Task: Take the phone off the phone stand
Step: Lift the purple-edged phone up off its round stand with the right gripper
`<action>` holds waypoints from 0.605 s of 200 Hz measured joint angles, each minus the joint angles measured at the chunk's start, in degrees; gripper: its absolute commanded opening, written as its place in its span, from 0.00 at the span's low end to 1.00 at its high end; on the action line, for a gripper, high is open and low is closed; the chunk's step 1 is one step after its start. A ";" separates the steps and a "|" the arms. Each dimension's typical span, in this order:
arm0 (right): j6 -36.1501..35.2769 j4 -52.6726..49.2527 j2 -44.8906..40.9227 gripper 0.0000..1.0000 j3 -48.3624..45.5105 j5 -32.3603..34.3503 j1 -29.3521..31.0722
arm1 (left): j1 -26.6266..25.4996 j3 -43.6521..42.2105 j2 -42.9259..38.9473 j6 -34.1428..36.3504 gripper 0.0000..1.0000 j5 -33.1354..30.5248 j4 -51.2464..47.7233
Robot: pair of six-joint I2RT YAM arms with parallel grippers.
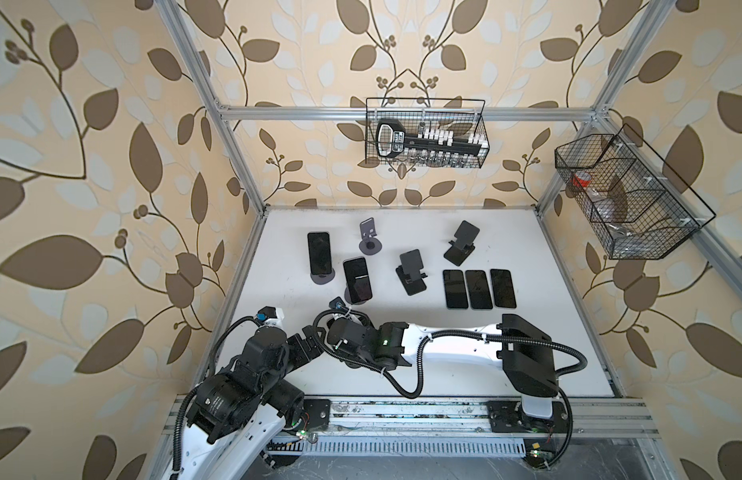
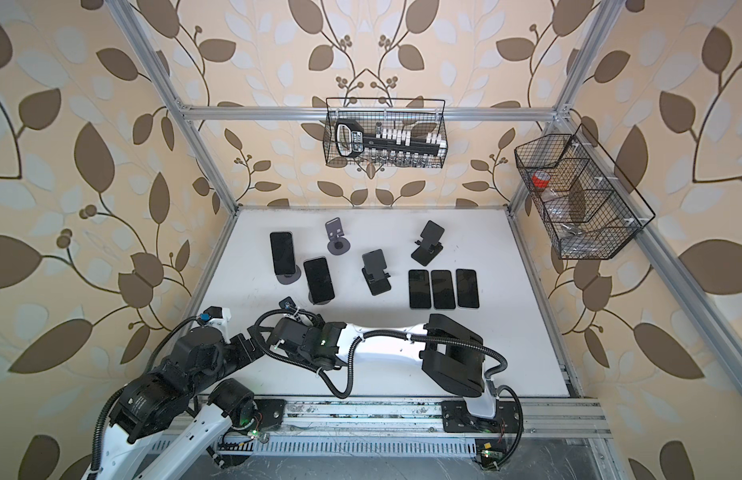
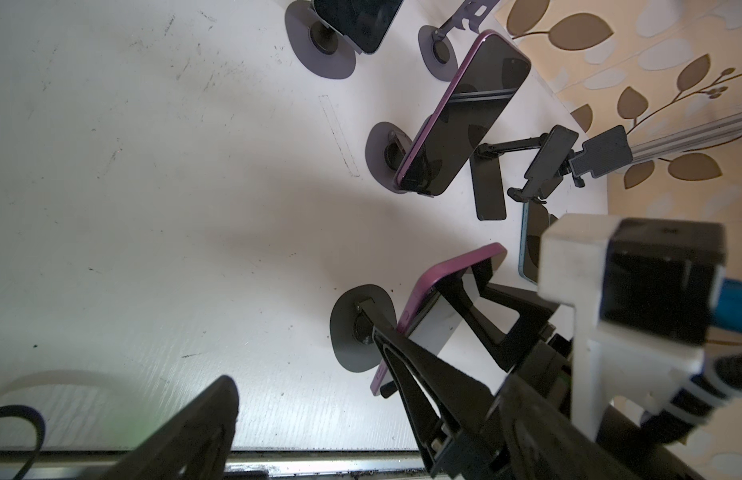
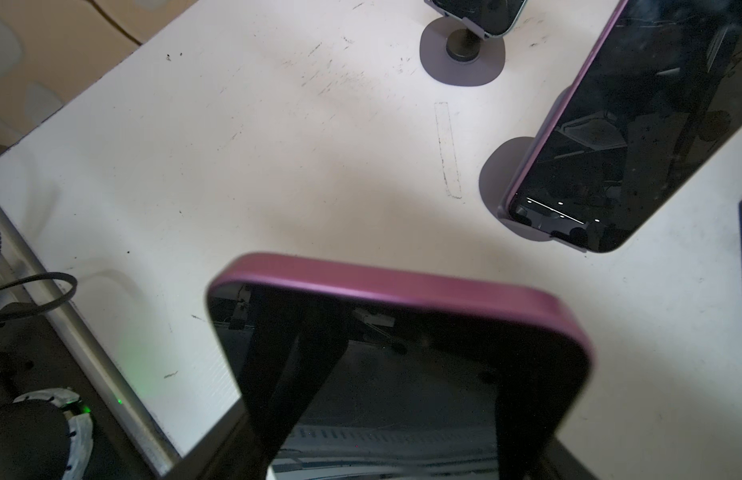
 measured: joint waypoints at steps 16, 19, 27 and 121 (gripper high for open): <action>0.00 0.13 -0.02 0.71 -0.07 0.00 0.00 | 0.00 0.00 0.00 -0.04 0.97 -0.02 -0.07; 0.00 0.17 -0.02 0.71 -0.09 0.00 0.00 | 0.00 0.00 0.00 -0.04 0.97 -0.02 -0.09; 0.00 0.39 -0.04 0.70 -0.20 -0.02 -0.02 | 0.00 0.00 0.00 -0.07 0.98 -0.02 -0.13; -0.02 3.45 -3.34 0.69 -5.01 0.00 -0.02 | -0.02 0.00 -0.31 -0.11 0.97 -0.07 -0.24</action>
